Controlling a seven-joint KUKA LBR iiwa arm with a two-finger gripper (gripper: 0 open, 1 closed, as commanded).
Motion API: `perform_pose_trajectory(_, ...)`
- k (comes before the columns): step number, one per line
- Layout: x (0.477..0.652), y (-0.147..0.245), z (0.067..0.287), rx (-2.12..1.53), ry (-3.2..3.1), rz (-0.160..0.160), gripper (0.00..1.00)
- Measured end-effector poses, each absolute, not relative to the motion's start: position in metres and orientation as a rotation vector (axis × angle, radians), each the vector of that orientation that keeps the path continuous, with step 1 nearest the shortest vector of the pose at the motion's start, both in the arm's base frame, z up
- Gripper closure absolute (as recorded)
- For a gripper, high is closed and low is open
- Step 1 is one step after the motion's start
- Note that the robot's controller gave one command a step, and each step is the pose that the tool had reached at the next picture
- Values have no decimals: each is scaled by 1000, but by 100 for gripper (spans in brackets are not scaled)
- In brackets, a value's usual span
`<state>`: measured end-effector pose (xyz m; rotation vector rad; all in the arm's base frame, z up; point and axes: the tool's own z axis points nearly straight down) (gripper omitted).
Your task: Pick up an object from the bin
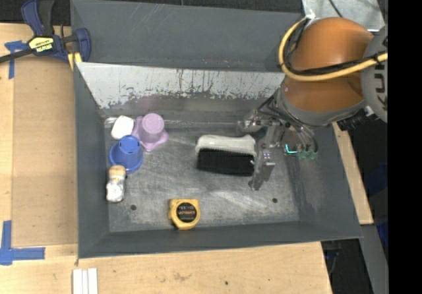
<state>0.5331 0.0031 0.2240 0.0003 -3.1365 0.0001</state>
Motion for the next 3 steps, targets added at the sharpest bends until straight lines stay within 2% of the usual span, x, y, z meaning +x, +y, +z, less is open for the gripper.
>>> perform_pose_trajectory(1,535,3,228,0,-3145,0,0)
perform_pose_trajectory(2,569,4,103,-299,-3152,-4,100)
perform_pose_trajectory(3,569,4,103,-299,-3152,-4,100)
